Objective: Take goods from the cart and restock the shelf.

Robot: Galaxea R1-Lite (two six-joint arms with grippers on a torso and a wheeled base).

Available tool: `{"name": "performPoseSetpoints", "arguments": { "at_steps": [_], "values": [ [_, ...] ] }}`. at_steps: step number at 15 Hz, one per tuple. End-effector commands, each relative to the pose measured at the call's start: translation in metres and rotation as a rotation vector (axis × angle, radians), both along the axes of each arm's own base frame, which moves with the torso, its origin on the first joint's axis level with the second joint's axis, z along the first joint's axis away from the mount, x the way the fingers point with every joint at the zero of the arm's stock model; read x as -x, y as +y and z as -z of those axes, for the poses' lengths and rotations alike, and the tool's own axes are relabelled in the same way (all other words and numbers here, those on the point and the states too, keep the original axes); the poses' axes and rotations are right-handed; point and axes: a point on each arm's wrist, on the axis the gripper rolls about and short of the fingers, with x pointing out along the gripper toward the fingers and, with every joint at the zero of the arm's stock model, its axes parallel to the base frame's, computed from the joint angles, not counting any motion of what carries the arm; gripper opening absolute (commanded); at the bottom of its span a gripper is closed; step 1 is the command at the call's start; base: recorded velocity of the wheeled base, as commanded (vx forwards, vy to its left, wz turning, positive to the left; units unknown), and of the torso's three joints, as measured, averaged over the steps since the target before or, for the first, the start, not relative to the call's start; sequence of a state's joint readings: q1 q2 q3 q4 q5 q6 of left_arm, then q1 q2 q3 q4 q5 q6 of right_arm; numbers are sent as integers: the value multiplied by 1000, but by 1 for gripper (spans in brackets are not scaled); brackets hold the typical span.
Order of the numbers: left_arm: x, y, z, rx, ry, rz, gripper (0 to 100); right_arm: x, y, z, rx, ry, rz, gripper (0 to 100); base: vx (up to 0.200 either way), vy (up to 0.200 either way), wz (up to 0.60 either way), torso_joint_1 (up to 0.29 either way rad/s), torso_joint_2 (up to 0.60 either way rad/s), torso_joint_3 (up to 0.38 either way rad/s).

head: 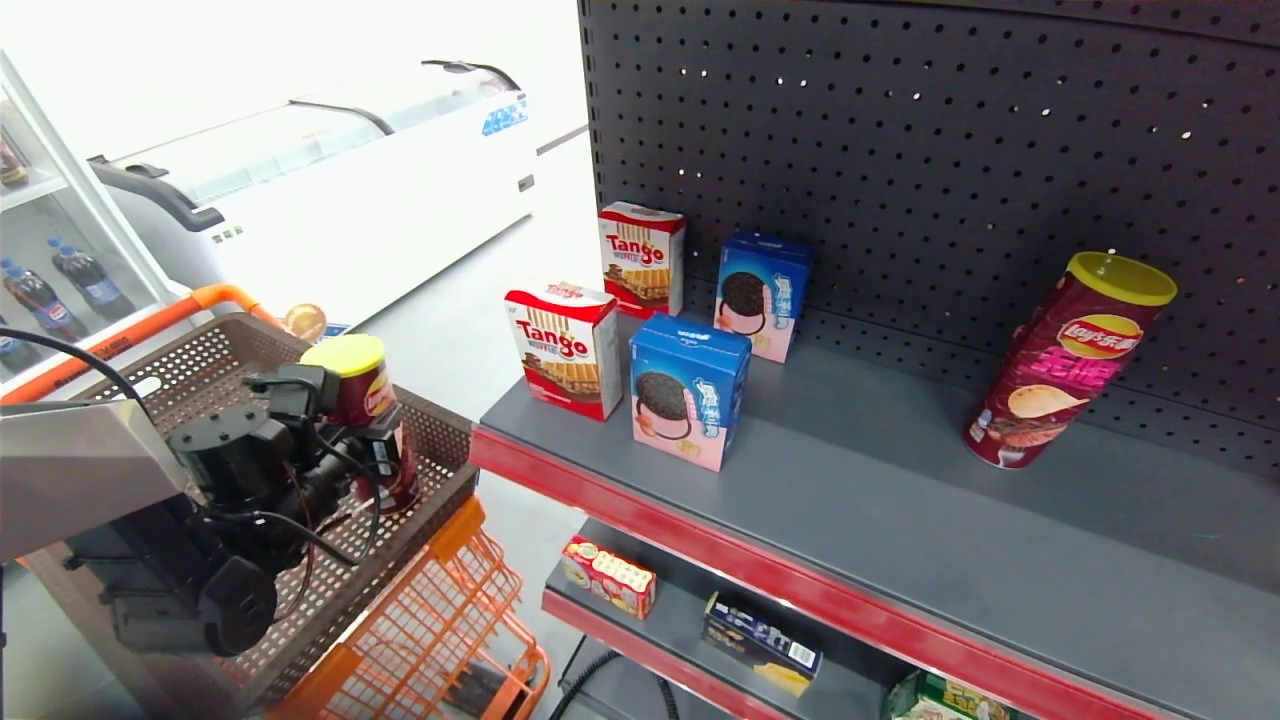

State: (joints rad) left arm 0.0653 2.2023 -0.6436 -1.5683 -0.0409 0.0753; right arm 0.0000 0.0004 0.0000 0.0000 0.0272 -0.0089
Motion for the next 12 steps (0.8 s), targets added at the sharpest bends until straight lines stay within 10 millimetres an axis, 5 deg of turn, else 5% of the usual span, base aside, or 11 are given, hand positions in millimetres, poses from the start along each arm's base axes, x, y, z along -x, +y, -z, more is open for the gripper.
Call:
{"name": "performPoseSetpoints", "arguments": {
  "at_steps": [1,4,7,12],
  "values": [
    [8,0,-27,-6,-75,-3,0,0,0,0,0,0,0,100,0,0,0,0,0,0],
    [16,0,-51,-5,-110,2,0,0,0,0,0,0,0,100,0,0,0,0,0,0],
    [51,-6,-98,2,-169,52,0,0,0,0,0,0,0,100,0,0,0,0,0,0],
    [102,-26,-125,8,-152,139,0,0,0,0,0,0,0,100,0,0,0,0,0,0]
  ]
}}
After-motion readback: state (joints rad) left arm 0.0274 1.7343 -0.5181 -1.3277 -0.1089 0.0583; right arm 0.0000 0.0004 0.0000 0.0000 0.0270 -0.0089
